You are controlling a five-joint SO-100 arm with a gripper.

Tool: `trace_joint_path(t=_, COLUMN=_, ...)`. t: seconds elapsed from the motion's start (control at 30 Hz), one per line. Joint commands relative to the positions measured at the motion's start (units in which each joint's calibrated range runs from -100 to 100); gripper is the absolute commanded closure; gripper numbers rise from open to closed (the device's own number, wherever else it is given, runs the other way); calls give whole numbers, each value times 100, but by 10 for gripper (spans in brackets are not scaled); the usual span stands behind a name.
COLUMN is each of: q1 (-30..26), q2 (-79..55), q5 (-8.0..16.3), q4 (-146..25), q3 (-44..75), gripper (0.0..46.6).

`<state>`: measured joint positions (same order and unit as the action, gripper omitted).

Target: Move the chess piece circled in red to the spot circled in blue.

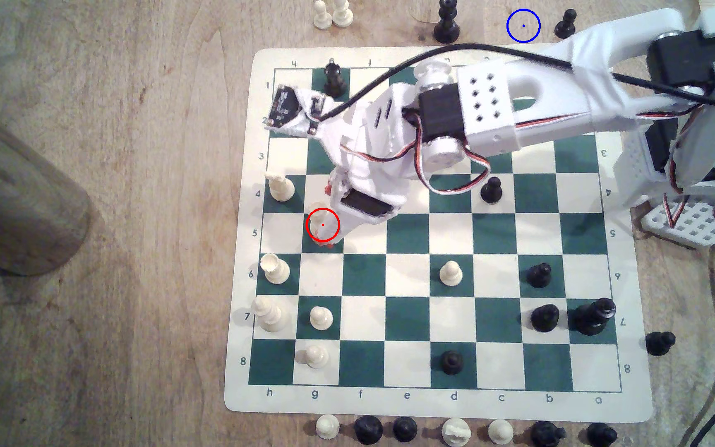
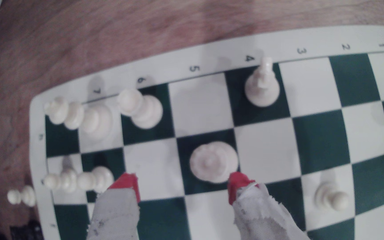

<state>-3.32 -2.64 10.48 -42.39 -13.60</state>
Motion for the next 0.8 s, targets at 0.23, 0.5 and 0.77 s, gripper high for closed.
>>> trace_joint_path(t=0.23, q1=78, q2=-135, q5=24, q4=357, q3=562, gripper=262)
trace_joint_path(t=0.5, q1=39, q2=-364, q5=29, q4=390, q3=707, gripper=295)
trace_joint_path(t=0.77, q1=46, q2=-458, q5=63, q4=480, q3=753, gripper=301)
